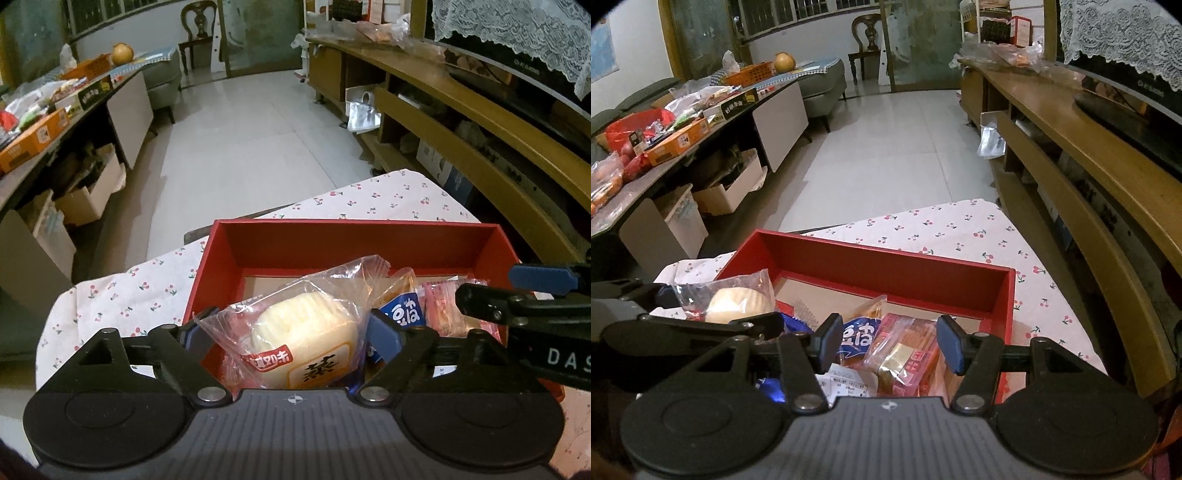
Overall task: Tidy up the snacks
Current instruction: 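Lift both tools out of the red box and move the left tool toward the Kaprons packet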
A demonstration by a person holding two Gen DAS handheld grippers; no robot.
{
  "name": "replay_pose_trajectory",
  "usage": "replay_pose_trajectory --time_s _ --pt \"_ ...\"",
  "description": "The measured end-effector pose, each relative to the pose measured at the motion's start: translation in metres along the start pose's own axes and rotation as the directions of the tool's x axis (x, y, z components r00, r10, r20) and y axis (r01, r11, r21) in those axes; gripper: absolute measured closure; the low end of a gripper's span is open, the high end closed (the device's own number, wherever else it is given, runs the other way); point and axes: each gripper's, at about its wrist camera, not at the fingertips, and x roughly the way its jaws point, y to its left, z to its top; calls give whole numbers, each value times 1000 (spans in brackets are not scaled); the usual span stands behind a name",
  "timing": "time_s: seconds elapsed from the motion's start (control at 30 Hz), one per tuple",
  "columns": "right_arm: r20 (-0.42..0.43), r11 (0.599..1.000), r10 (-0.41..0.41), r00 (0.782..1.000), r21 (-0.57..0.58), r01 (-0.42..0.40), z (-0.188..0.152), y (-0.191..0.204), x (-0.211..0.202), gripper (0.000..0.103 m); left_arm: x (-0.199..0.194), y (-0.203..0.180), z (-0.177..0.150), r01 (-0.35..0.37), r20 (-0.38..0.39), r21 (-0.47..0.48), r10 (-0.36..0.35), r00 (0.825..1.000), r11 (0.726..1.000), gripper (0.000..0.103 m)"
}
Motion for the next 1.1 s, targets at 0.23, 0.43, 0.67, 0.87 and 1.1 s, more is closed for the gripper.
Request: replay_pose_trajectory --time_s 0.23,0.43,0.67,0.87,1.1 --pt "-6 1000 5 1000 16 -5 0 -3 1 41 -9 4 7 9 36 -40 -7 999 999 7" --pt "1 1000 2 1000 26 -2 -1 -6 -3 40 -14 5 8 4 53 -41 -2 999 999 6" --pt "6 1000 6 1000 27 -6 -2 -8 -6 40 -21 11 12 -6 86 -62 11 996 998 4" --pt "7 1000 7 1000 25 -7 -2 -11 -8 40 -22 18 15 -21 102 -89 30 994 996 4" --pt "8 1000 11 1000 24 -11 -1 -11 -10 40 -43 25 24 -30 174 -113 49 984 993 4"
